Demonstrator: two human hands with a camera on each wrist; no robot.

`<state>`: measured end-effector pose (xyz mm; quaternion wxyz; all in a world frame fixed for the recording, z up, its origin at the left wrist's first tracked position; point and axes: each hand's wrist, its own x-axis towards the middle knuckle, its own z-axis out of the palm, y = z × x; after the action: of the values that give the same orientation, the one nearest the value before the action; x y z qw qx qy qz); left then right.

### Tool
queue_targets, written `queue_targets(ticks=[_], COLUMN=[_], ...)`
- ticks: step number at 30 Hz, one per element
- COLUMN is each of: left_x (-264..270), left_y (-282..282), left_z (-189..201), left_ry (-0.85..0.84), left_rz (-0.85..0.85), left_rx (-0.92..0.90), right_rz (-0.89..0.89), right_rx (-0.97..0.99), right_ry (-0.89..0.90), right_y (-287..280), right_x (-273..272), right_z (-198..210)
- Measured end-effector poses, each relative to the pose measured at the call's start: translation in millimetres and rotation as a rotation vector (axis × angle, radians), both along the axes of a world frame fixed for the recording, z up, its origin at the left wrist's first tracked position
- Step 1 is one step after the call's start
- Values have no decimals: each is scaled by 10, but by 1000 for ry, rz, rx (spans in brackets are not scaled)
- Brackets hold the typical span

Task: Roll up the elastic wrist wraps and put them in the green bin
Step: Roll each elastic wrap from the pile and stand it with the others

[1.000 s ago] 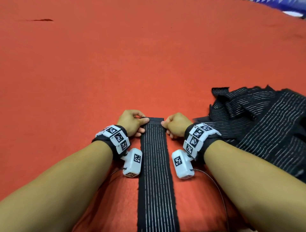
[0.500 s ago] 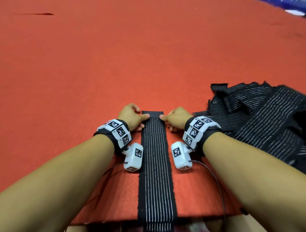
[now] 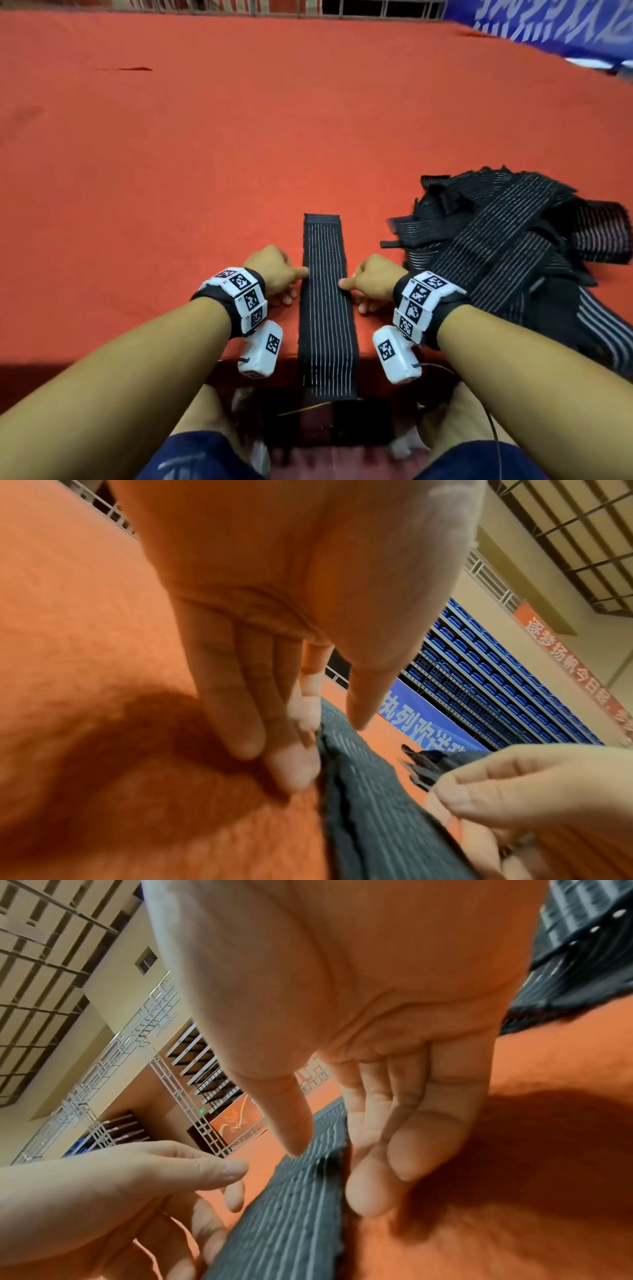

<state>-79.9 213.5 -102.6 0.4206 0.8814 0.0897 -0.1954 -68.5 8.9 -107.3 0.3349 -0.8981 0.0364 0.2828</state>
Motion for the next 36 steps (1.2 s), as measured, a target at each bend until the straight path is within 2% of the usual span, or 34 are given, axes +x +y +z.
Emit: queue_targets(ticks=[6,16,29,36], left_x=[-290,-344,-377,-515], left_y=[-124,-116,-98,-133], left_z=[43,-16,-79,-37], left_ry=[-13,-60,-74,-19], left_rz=[-56,-36,-38,-42], left_rx=[69,198,212,123], right_rz=[-41,-117,-116,-127], right_rx=[-18,51,118,103], right_ry=[-15,-57,-53,-97], right_y=[102,116,164,129], right_x=[-280,-379,-488,-605], right_z=[51,29,63,53])
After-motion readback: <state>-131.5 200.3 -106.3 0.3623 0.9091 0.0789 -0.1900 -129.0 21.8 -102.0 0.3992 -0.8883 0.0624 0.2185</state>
